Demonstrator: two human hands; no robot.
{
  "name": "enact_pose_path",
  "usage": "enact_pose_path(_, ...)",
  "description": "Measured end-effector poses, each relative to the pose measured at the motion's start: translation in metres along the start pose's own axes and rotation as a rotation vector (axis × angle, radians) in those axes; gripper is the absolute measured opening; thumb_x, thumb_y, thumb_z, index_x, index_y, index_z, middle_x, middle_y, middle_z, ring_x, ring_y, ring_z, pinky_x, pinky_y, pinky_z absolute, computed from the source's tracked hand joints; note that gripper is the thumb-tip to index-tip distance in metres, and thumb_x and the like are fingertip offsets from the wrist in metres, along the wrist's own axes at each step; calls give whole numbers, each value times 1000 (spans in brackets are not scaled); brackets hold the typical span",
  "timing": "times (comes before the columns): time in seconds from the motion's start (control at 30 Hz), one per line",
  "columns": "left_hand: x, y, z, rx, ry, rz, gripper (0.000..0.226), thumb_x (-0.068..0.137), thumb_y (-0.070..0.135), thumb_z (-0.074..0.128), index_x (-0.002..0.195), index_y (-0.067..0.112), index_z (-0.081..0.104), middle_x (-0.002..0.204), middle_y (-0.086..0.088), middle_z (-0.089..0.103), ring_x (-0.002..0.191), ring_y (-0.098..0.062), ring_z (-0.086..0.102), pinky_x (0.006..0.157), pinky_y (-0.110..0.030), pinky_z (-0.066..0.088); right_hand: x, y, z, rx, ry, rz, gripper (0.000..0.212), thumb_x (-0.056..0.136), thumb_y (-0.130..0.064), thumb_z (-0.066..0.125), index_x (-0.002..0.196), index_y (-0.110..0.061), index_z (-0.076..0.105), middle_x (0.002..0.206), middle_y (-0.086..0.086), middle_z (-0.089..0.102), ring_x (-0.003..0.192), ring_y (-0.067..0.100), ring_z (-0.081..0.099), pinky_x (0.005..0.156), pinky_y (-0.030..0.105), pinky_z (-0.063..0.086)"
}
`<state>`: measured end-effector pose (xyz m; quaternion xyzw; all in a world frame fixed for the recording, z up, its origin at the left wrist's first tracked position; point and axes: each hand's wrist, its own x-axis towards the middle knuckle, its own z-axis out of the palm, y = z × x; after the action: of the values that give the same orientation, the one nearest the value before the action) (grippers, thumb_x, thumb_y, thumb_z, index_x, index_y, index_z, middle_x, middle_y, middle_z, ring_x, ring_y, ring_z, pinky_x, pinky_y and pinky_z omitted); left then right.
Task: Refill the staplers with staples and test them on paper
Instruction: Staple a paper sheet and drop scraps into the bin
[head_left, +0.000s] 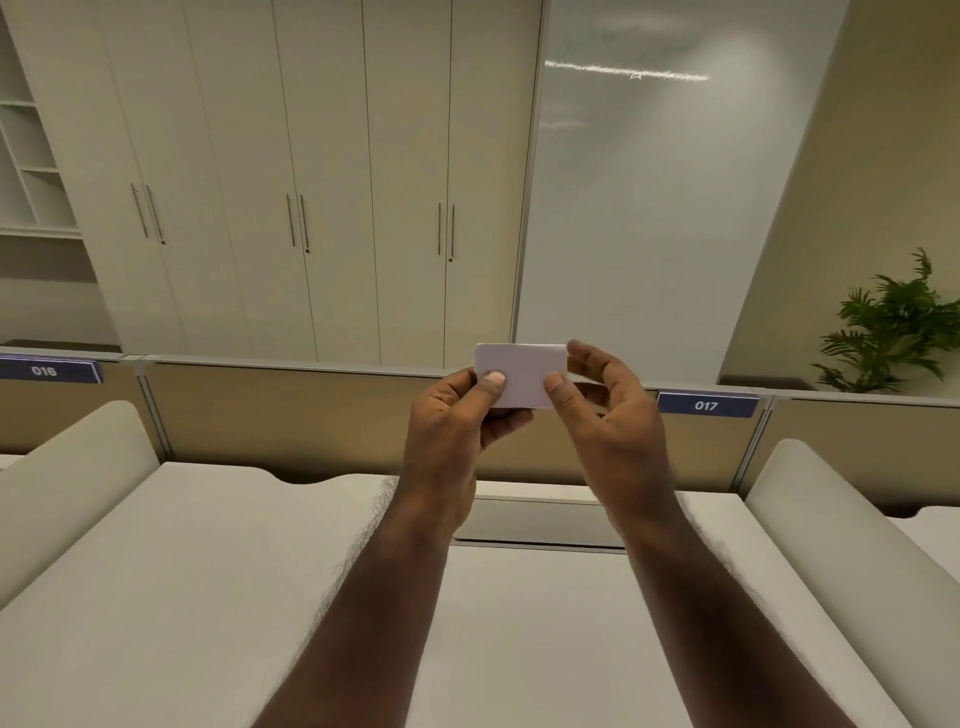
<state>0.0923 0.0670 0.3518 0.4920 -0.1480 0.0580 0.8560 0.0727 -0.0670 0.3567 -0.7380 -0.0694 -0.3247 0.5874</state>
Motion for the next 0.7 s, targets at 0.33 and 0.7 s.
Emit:
enact_pose_path(0.33, 0, 1, -2, 71, -94, -11, 10, 90, 13, 64, 97, 16, 72, 86, -3, 76, 82, -20, 73, 67, -25, 58, 7, -2, -9, 234, -189, 170, 19, 85, -27, 68, 101, -18, 73, 91, 1, 76, 81, 10, 69, 64, 19, 53)
enact_pose_path(0.7, -2, -1, -2, 116, -100, -23, 12, 88, 15, 67, 99, 12, 71, 83, -3, 75, 79, -19, 73, 65, -26, 58, 3, -6, -10, 223, -204, 163, 28, 80, -35, 68, 102, -20, 72, 91, -1, 76, 84, 13, 71, 66, 18, 54)
